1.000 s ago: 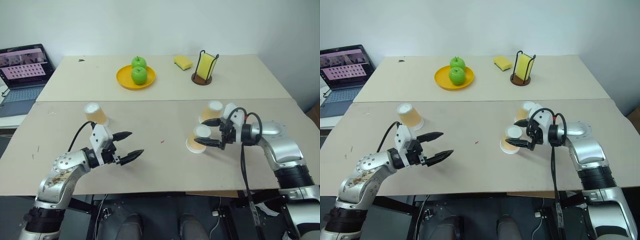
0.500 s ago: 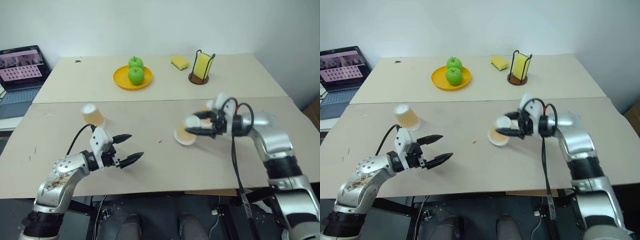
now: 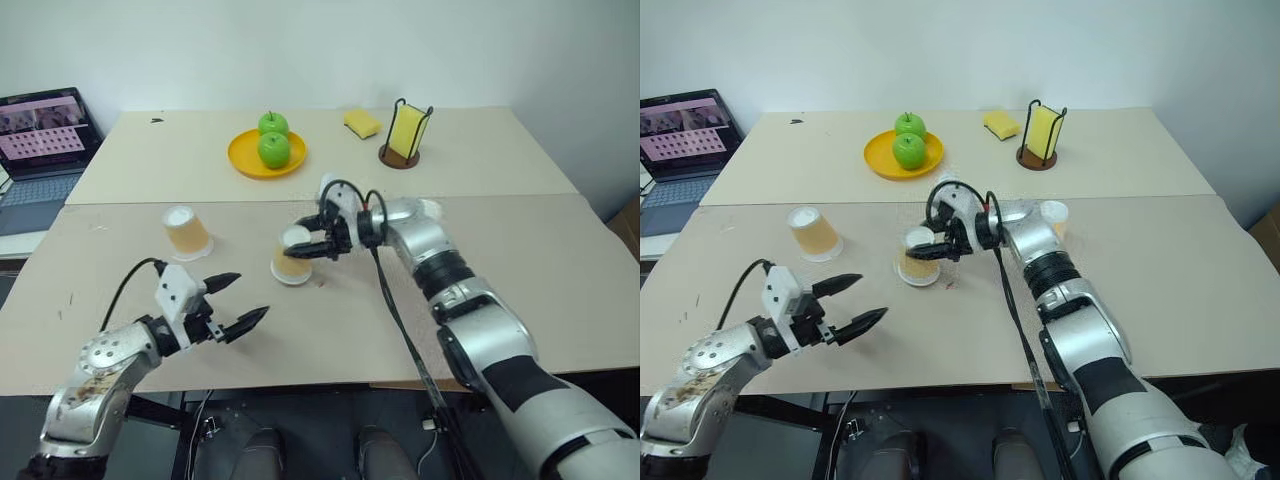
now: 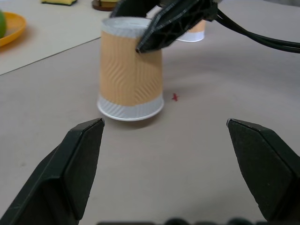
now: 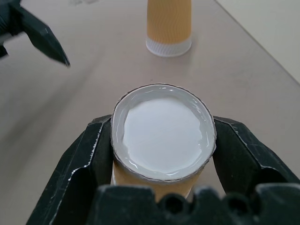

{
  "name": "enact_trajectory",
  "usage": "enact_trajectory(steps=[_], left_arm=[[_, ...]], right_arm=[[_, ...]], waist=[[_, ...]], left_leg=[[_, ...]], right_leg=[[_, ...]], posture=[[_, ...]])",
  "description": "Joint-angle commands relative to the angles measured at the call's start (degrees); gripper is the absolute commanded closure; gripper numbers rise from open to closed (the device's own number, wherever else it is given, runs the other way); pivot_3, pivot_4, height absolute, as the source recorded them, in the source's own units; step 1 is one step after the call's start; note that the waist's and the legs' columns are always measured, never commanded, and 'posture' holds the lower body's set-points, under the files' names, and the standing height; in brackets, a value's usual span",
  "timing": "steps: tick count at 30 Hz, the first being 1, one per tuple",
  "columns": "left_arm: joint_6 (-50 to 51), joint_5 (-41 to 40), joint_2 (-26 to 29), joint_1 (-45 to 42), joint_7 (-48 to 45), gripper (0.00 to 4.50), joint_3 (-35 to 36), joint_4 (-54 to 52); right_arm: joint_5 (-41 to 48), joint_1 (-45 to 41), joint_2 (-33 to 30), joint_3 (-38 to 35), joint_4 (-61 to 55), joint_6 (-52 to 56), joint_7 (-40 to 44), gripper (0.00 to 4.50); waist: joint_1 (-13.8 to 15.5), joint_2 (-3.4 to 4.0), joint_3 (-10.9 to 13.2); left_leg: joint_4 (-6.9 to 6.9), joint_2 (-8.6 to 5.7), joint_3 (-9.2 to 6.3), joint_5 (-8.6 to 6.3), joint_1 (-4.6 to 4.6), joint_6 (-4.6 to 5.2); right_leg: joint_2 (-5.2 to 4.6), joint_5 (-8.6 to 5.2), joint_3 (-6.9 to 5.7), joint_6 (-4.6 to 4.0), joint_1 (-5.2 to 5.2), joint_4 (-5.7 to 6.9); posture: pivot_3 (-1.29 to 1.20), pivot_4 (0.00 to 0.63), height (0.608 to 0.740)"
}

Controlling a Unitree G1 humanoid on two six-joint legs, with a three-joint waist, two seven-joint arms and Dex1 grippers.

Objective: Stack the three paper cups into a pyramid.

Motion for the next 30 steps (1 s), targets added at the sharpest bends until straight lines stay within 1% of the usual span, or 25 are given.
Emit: enact_trajectory(steps=[1, 6, 11, 12, 13, 14, 15, 18, 22, 24, 27, 30], left_arm=[[-0.61, -0.22, 0.25, 2.73, 1.69, 0.0, 3.61, -4.23], [-0.58, -0.34, -0.39, 5.41, 2.98, 0.0, 3.96, -6.27], [-0.55, -0.25, -0.42, 5.47, 3.64, 0.0, 3.71, -6.45], [-0.55, -0.26, -0.42, 5.36, 3.7, 0.0, 3.66, -6.38], [-0.54, -0.22, -0.41, 5.12, 3.78, 0.0, 3.51, -6.25], [-0.59, -0.15, -0.42, 4.83, 3.78, 0.0, 3.28, -6.02], [-0.61, -0.09, -0.43, 4.53, 3.75, 0.0, 3.0, -5.84], [-0.57, -0.03, -0.44, 4.05, 3.62, 0.0, 2.49, -5.62], [-0.77, 0.19, -0.38, 3.29, 3.14, 0.0, 1.55, -5.15], [-0.98, 0.02, -0.3, 3.29, 2.56, 0.0, 1.17, -5.37], [-0.76, -0.83, 0.24, 3.67, 0.58, 0.0, -0.12, -6.59], [-0.68, -1.21, 0.66, 4.01, -0.52, 0.0, -0.08, -7.03]], right_arm=[[-2.24, -3.1, 1.2, -0.83, 4.26, -4.69, -0.89, 1.75], [-4.03, -4.19, 2.39, -1.33, 8.12, -7.44, -1.52, 1.75], [-4.83, -4.81, 2.87, -2.77, 9.52, -8.51, -2.31, 1.75], [-4.99, -4.86, 2.89, -3.0, 9.69, -8.67, -2.54, 0.73], [-5.05, -4.87, 2.76, -3.16, 9.7, -8.65, -2.29, 0.55], [-5.1, -4.86, 2.47, -3.37, 9.45, -8.77, -2.21, 0.2], [-5.01, -4.79, 2.0, -3.61, 8.85, -8.76, -1.71, 0.02], [-4.38, -4.52, 0.91, -4.4, 7.04, -8.53, -0.59, 0.02], [-1.83, -1.02, -3.66, -6.3, -3.93, -3.76, 2.5, 0.02], [-0.25, 2.55, -6.24, -7.28, -12.93, 1.24, 2.93, 0.02], [4.06, 11.95, -12.88, -12.42, -32.27, 14.25, -0.01, 0.02], [5.93, 19.08, -16.14, -15.35, -44.15, 22.79, -4.91, 0.02]], waist=[[-0.03, 0.0, 0.0], [-0.26, -0.01, -0.01], [-0.72, -0.01, -0.01], [-0.76, -0.01, -0.01], [-0.78, -0.01, -0.01], [-0.78, 0.0, 0.0], [-0.78, 0.0, 0.0], [-0.76, 0.0, 0.0], [-0.54, 0.0, 0.0], [-0.47, -0.01, 0.0], [0.24, -0.01, 0.0], [0.62, -0.02, 0.0]], left_leg=[[-0.04, 0.0, 0.0, 0.01, 0.04, -0.01], [-0.04, 0.0, 0.0, 0.01, 0.14, -0.03], [-0.07, 0.01, 0.0, 0.01, 0.19, -0.03], [-0.07, 0.01, -0.01, 0.01, 0.19, -0.03], [-0.07, 0.01, -0.01, 0.01, 0.19, -0.03], [-0.08, 0.01, 0.0, 0.01, 0.19, -0.03], [-0.09, 0.0, -0.01, 0.01, 0.14, -0.03], [-0.1, 0.0, 0.0, 0.02, 0.05, -0.04], [-0.11, -0.01, 0.0, 0.02, 0.01, -0.04], [-0.1, -0.01, -0.01, 0.02, 0.01, -0.04], [-0.1, 0.01, -0.05, 0.01, 0.0, -0.04], [-0.11, -0.02, -0.02, 0.01, -0.12, -0.03]], right_leg=[[0.0, 0.0, 0.01, 0.0, 0.02, 0.0], [0.01, 0.0, 0.01, -0.01, 0.1, 0.02], [0.02, 0.0, 0.01, -0.02, 0.11, 0.08], [0.02, 0.0, 0.01, -0.02, 0.11, 0.08], [0.02, 0.0, 0.01, -0.02, 0.11, 0.08], [0.02, 0.0, 0.01, -0.02, 0.11, 0.07], [0.02, 0.0, 0.01, -0.02, 0.07, 0.06], [0.02, 0.0, 0.01, -0.02, -0.02, 0.06], [0.0, 0.0, 0.02, -0.02, -0.04, 0.05], [0.0, 0.0, 0.01, -0.02, -0.02, 0.04], [0.01, 0.0, -0.04, -0.02, 0.01, 0.01], [-0.03, 0.0, -0.02, -0.02, -0.05, -0.08]], posture=[[0.0, 0.15, 0.732], [0.0, 0.15, 0.732], [0.0, 0.15, 0.732], [0.0, 0.15, 0.732], [0.0, 0.15, 0.732], [0.0, 0.15, 0.732], [0.0, 0.15, 0.732], [0.0, 0.15, 0.732], [0.0, 0.15, 0.732], [0.0, 0.15, 0.732], [0.0, 0.15, 0.732], [0.0, 0.15, 0.732]])
